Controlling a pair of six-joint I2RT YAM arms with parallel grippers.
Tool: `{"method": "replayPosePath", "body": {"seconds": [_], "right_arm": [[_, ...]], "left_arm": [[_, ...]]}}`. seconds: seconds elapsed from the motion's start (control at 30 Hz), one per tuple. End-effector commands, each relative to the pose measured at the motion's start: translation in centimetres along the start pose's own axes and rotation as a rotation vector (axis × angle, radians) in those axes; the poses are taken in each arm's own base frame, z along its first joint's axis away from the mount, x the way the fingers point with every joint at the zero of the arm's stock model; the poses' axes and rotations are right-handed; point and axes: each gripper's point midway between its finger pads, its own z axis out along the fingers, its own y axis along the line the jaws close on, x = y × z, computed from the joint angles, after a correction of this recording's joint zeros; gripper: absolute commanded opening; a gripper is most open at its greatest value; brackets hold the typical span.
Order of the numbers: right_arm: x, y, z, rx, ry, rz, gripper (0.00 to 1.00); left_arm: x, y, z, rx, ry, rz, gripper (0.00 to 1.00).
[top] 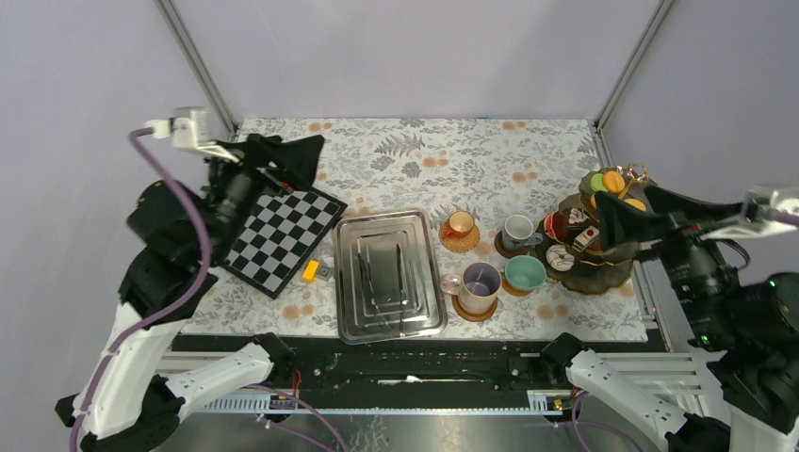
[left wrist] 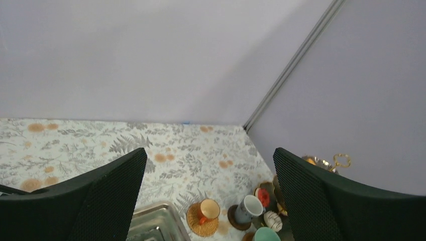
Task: Serve the afternoon tea
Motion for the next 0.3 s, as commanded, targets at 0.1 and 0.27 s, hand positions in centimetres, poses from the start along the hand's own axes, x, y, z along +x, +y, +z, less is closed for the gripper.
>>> {"method": "replayPosePath", "body": {"seconds": [0.1, 0.27], "right_arm": [[-2.6, -2.1, -3.5, 0.02, -0.19, 0.022, 0.99], [-1.7, -3.1, -3.4, 0.075, -0.16, 0.021, 1.0]], "left_arm": [[-5.4, 1.2, -3.0, -0.075, -0.13, 0.003, 0.99], [-6.5, 0.9, -3.5, -0.069, -0.153, -0.006, 0.99]]}}
